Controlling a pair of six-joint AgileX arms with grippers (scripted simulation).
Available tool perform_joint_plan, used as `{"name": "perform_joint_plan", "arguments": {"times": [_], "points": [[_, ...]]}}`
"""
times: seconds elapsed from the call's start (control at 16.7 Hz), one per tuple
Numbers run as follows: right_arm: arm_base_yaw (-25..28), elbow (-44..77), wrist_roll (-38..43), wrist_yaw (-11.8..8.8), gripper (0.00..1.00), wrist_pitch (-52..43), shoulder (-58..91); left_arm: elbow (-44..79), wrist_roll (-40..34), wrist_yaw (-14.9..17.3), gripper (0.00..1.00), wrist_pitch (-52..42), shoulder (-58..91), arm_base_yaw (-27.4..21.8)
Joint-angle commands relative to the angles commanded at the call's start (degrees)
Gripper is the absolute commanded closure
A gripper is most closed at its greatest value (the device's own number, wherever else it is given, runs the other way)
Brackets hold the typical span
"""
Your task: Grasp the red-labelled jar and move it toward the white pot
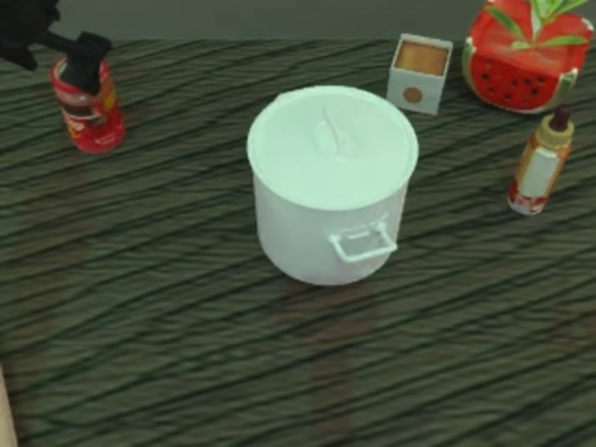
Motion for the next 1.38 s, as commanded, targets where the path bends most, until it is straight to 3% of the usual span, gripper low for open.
{"name": "perform_joint_plan", "arguments": {"times": [0.36, 0.78, 1.08, 1.38], "points": [[0.0, 0.0, 0.0, 0.0, 0.0, 0.0, 0.0, -0.3, 0.0, -0.1, 0.0, 0.3, 0.1, 0.3], [0.0, 0.0, 0.0, 0.0, 0.0, 0.0, 0.0, -8.6, -0.6, -0.2, 0.0, 9.5, 0.9, -0.6], [0.0, 0.0, 0.0, 0.0, 0.0, 0.0, 0.0, -9.3, -0.7, -0.2, 0.0, 10.3, 1.0, -0.7], [0.0, 0.0, 0.0, 0.0, 0.0, 0.0, 0.0, -9.3, -0.7, -0.2, 0.38, 10.3, 1.0, -0.7]]}}
